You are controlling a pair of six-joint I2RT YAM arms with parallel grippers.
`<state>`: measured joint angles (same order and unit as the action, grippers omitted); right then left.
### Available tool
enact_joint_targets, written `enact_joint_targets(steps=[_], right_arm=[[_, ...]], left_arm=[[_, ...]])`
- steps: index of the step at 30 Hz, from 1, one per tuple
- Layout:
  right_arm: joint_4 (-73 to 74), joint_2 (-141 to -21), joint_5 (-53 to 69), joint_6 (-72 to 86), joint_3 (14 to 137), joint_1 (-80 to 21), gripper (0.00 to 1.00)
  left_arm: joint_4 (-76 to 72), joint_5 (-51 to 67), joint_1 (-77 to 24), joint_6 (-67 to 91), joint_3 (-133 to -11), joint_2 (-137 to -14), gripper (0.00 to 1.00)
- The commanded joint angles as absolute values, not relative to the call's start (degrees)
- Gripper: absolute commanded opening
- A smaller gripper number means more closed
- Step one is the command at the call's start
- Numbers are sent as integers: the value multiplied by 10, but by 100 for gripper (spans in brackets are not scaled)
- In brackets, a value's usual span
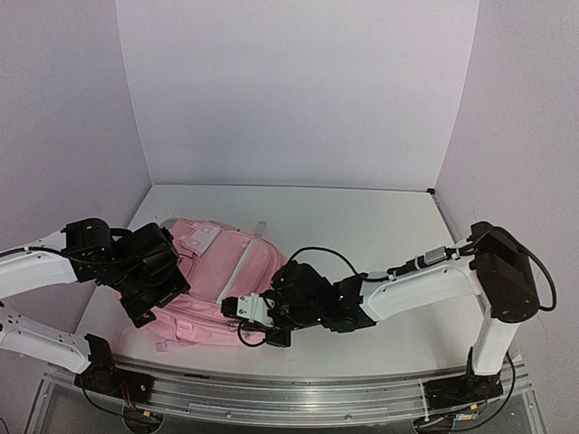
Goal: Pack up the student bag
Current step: Zip the student bag at the center of the board.
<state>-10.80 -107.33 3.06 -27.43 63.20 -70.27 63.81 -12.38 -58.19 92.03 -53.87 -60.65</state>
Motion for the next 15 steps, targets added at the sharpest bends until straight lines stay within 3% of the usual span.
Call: enact_joint_targets(steps=[1, 6, 10, 15], right_arm=[[-80, -1074, 44, -163, 691, -715, 0], [-51, -1068, 42, -212, 682, -715, 0], [-30, -1070, 38, -245, 689, -716, 0], [-6, -1070, 59, -272, 699, -718, 0]], left_arm=[[727, -113, -584, 1030, -536, -587, 90], [645, -118, -584, 1066, -439, -551, 85], [575, -187, -584, 1098, -368, -503, 72], [437, -237, -584, 1071, -308, -487, 63]])
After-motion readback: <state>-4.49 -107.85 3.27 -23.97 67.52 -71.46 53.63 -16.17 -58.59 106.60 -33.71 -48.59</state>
